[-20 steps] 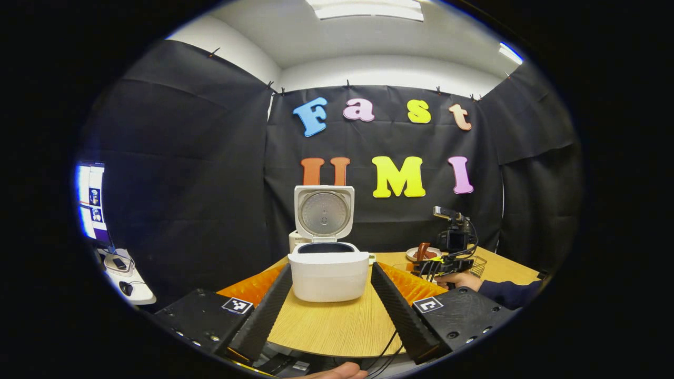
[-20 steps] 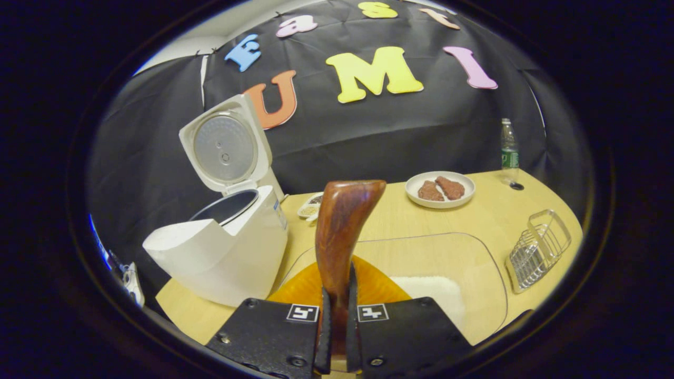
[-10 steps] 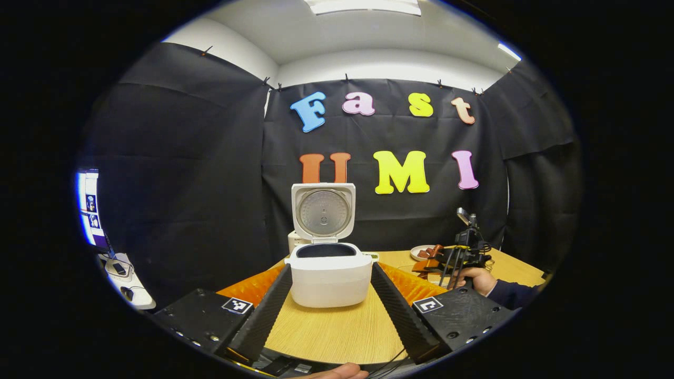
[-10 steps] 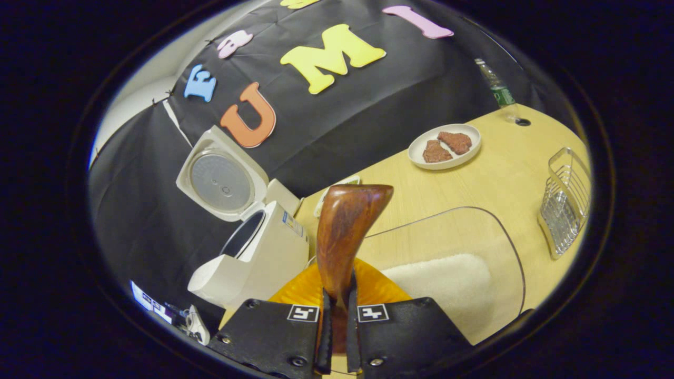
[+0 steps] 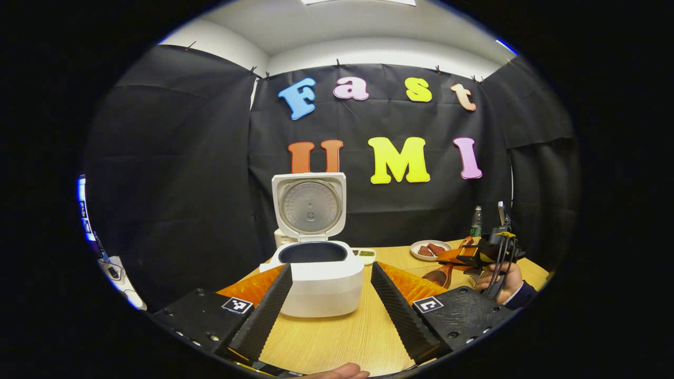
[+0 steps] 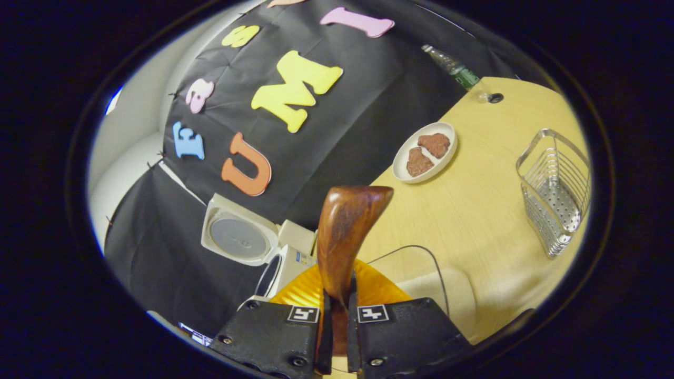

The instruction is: Close the left gripper, press the button to open the rice cooker; take a wooden spoon from the chopstick holder with the right hand, scoop a spoonful of rice and pour it into the rice cooker, then put the wooden spoon back into the chopstick holder.

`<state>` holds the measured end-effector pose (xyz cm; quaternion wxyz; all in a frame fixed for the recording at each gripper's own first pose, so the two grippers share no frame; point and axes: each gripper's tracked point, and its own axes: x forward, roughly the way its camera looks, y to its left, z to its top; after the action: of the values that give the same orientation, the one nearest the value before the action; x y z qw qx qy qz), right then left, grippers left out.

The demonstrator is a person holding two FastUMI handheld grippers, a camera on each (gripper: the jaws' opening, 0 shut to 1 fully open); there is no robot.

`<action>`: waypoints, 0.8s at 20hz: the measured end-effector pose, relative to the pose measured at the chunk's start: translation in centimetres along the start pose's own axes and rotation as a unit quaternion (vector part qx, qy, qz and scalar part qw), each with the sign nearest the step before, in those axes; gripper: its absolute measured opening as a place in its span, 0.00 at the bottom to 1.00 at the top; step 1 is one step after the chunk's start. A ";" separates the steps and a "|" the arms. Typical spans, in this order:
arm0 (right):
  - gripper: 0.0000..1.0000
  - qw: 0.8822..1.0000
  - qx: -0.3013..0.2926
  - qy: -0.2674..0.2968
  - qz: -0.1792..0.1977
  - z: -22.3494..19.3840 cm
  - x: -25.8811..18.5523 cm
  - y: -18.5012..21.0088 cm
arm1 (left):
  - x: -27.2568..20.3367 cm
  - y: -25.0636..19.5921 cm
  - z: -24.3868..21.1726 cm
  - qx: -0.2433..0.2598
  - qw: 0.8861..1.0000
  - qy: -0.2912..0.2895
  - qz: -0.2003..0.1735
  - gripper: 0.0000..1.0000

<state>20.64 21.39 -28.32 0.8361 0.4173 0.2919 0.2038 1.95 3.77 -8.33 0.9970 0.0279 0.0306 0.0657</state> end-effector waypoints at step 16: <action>0.13 0.934 0.308 -0.001 0.180 6.8 -5.4 10.7 | -0.4 3.6 0.5 -0.012 1.000 -0.009 0.021 0.95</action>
<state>20.07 20.42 -14.60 0.6160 0.7004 0.2592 0.2505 1.13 7.27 -7.60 0.9959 0.0169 0.0205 0.0867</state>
